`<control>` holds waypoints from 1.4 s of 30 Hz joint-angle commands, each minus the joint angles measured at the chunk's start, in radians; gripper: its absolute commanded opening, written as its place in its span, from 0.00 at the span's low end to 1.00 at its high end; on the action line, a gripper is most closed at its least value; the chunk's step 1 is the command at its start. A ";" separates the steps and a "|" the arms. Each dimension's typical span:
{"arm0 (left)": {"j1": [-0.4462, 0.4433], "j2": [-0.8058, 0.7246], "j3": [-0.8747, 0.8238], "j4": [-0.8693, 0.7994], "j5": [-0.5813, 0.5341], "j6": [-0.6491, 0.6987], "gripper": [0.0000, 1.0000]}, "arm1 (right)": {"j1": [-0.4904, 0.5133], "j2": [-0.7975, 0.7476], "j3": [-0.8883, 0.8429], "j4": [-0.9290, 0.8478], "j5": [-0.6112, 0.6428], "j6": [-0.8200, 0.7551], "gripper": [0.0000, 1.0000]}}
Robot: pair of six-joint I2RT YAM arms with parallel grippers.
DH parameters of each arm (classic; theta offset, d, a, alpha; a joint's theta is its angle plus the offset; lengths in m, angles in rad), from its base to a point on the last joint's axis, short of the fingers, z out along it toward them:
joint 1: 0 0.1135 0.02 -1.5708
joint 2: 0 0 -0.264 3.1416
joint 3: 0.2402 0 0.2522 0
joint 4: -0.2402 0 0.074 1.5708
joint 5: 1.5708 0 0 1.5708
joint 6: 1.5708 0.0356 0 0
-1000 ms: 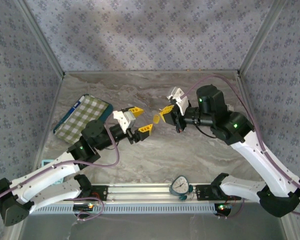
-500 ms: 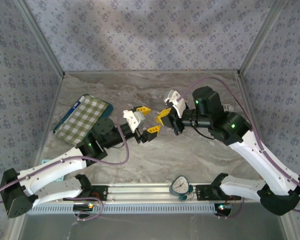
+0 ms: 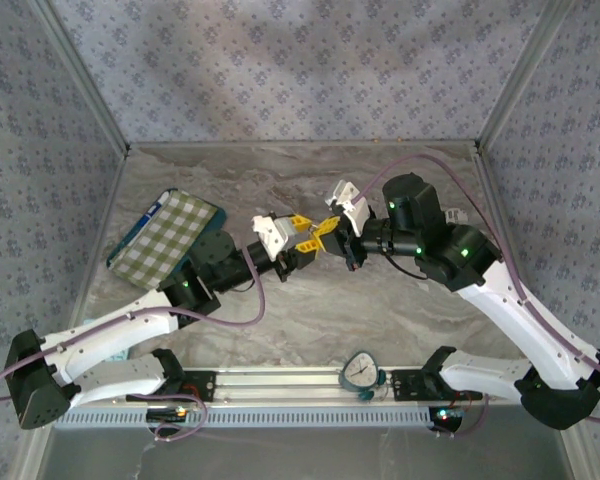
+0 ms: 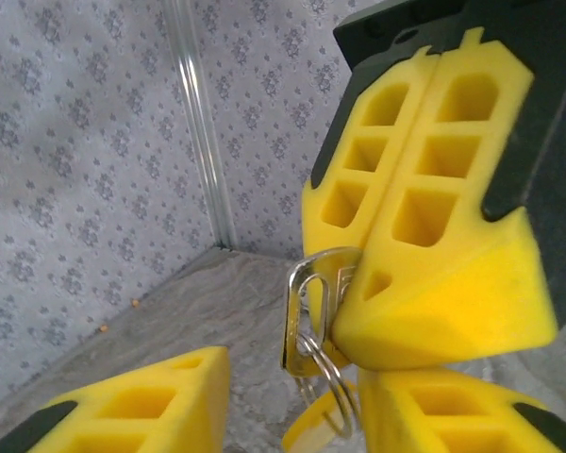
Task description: Remove the keys from the keyring
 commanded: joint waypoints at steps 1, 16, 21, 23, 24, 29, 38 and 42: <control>0.000 -0.005 0.040 0.029 -0.020 0.004 0.31 | 0.013 -0.012 0.003 -0.011 -0.018 -0.019 0.00; -0.002 -0.055 -0.007 0.079 -0.053 0.017 0.03 | -0.101 0.003 -0.011 -0.013 -0.128 0.174 0.00; -0.003 -0.077 -0.019 0.087 -0.037 0.018 0.00 | -0.149 -0.007 -0.048 0.037 -0.172 0.225 0.00; -0.005 -0.078 -0.024 0.082 -0.035 0.017 0.00 | -0.146 -0.020 -0.051 0.075 -0.177 0.217 0.00; -0.006 -0.078 -0.028 0.080 -0.035 0.018 0.00 | -0.143 -0.022 -0.045 0.076 -0.178 0.212 0.00; -0.008 -0.074 -0.048 0.088 -0.058 0.020 0.15 | -0.116 -0.044 -0.034 0.083 -0.181 0.150 0.00; -0.008 -0.052 -0.046 0.092 -0.060 0.017 0.57 | -0.087 -0.032 -0.004 0.051 -0.172 0.115 0.00; -0.009 -0.052 -0.042 0.092 -0.047 0.015 0.63 | -0.084 -0.034 -0.001 0.021 -0.172 0.110 0.00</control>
